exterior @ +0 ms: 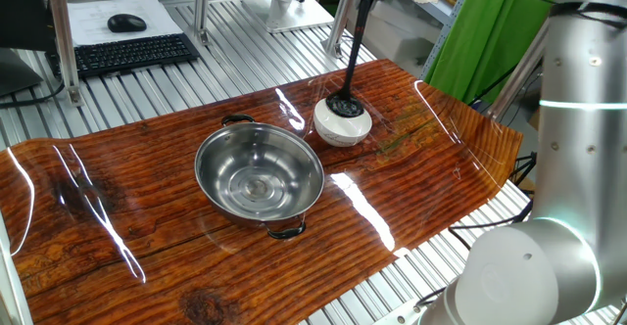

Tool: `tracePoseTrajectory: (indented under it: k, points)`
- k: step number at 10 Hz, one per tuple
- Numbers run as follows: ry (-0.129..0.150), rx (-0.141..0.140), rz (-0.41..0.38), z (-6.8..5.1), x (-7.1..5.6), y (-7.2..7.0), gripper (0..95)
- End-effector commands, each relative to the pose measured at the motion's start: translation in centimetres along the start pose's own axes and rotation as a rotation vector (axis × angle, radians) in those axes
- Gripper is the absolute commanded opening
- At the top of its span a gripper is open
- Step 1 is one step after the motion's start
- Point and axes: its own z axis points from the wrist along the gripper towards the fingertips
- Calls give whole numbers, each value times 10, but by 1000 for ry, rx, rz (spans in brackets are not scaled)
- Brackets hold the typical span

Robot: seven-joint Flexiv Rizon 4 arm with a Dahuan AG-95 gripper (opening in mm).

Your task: Scoop water with a large spoon from one bowl to another

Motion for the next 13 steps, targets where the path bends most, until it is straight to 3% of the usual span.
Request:
tracePoseTrajectory:
  k: [1,2,13]
  points:
    - [0,17,-23,-3,-3,1,0]
    - [-13,36,-39,-3,-3,1,0]
    - [-46,41,-88,-3,-3,1,0]
